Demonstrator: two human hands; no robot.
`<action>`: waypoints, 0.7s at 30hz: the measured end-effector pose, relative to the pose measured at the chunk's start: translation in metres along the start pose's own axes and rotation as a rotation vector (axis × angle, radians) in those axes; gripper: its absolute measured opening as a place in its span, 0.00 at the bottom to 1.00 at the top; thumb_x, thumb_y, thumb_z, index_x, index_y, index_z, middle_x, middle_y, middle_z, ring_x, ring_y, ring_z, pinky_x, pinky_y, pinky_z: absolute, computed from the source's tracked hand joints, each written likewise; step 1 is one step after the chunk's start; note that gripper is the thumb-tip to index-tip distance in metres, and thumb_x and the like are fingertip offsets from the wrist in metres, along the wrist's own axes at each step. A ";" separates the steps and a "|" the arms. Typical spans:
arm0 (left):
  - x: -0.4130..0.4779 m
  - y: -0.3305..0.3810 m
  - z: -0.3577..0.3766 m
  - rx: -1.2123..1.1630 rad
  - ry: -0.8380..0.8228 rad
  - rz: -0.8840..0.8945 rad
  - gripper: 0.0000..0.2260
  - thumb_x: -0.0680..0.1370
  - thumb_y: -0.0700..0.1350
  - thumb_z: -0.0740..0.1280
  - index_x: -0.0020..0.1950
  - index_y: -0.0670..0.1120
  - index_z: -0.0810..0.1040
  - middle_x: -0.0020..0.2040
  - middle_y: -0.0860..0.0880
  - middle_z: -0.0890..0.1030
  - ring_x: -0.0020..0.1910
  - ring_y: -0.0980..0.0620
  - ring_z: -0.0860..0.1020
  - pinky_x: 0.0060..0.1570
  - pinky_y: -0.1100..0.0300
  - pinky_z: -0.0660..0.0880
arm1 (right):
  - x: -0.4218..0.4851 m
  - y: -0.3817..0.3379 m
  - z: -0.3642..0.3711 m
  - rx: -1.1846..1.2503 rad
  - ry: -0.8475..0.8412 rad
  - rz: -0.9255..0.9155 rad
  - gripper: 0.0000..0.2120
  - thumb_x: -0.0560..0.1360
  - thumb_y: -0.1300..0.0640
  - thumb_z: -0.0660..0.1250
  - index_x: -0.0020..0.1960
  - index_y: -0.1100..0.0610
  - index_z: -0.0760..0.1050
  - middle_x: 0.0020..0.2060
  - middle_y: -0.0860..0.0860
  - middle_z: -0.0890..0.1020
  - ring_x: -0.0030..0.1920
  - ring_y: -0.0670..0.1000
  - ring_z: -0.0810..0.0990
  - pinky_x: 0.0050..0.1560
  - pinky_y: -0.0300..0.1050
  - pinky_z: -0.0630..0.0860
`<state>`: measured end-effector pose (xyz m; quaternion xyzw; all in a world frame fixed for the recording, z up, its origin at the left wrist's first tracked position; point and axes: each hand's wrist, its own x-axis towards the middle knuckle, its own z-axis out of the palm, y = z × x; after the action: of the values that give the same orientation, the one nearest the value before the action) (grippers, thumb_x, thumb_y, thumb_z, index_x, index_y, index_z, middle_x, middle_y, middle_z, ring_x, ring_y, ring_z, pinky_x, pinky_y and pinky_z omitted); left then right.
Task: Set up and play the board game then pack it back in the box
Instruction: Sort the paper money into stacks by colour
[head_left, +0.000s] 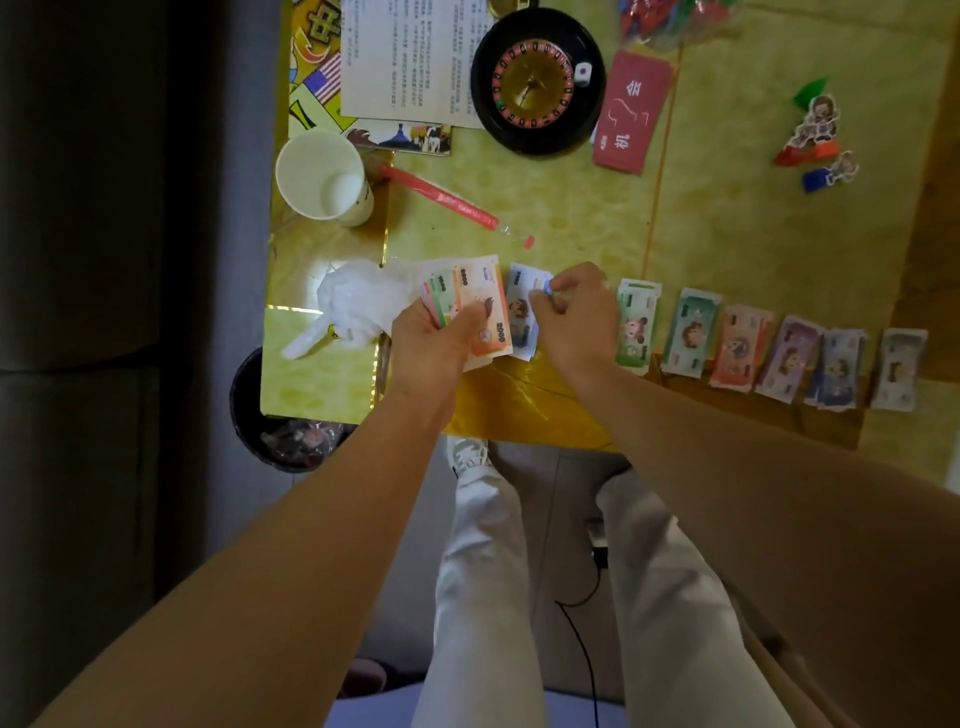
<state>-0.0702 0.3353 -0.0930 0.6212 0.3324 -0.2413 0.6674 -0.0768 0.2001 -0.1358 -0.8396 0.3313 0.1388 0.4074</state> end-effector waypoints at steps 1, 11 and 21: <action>-0.001 -0.001 0.002 0.003 0.003 -0.008 0.07 0.76 0.33 0.68 0.52 0.38 0.80 0.42 0.44 0.83 0.36 0.50 0.83 0.35 0.56 0.80 | -0.003 -0.002 -0.006 0.101 -0.023 -0.018 0.06 0.78 0.57 0.67 0.47 0.56 0.70 0.34 0.47 0.75 0.35 0.45 0.75 0.38 0.42 0.71; -0.019 -0.021 0.042 -0.009 -0.037 -0.186 0.05 0.77 0.36 0.68 0.47 0.46 0.81 0.35 0.50 0.84 0.31 0.53 0.82 0.32 0.57 0.80 | -0.019 0.020 -0.054 0.433 -0.393 0.054 0.06 0.74 0.63 0.72 0.45 0.58 0.74 0.40 0.55 0.79 0.32 0.45 0.76 0.34 0.38 0.74; -0.024 -0.033 0.064 0.085 0.107 -0.236 0.07 0.77 0.34 0.60 0.46 0.42 0.77 0.42 0.42 0.81 0.36 0.46 0.81 0.41 0.49 0.80 | -0.006 0.058 -0.073 0.355 -0.249 0.202 0.04 0.75 0.58 0.71 0.46 0.59 0.80 0.41 0.53 0.83 0.32 0.45 0.77 0.37 0.39 0.76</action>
<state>-0.1014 0.2664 -0.0968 0.6175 0.4278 -0.2983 0.5889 -0.1229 0.1202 -0.1208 -0.6938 0.3802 0.2207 0.5704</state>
